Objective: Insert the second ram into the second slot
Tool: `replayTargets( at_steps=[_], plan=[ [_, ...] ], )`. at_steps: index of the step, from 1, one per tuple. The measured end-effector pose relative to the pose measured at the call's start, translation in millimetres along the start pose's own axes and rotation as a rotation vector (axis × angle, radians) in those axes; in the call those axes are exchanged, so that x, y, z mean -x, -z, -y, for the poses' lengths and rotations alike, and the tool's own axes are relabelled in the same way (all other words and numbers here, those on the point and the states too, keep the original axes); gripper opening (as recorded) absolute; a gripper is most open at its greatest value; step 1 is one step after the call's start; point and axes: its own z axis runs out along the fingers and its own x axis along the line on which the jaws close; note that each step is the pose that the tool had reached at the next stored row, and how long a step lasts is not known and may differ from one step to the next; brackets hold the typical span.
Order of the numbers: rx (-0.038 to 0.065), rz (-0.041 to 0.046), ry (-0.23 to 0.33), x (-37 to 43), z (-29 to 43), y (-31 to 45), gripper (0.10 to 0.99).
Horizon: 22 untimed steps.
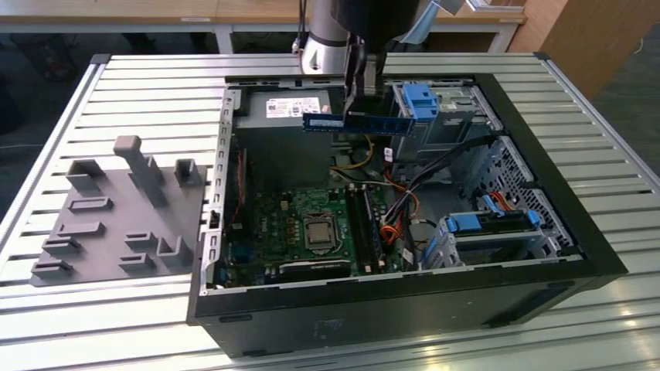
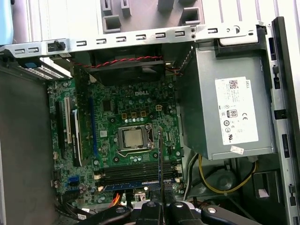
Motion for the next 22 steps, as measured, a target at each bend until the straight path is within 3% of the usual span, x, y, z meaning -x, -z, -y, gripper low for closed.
replayTargets(
  at_steps=[22],
  plan=[
    [-0.001, 0.0014, -0.037, 0.0, 0.0, 0.0, 0.137]
  ],
)
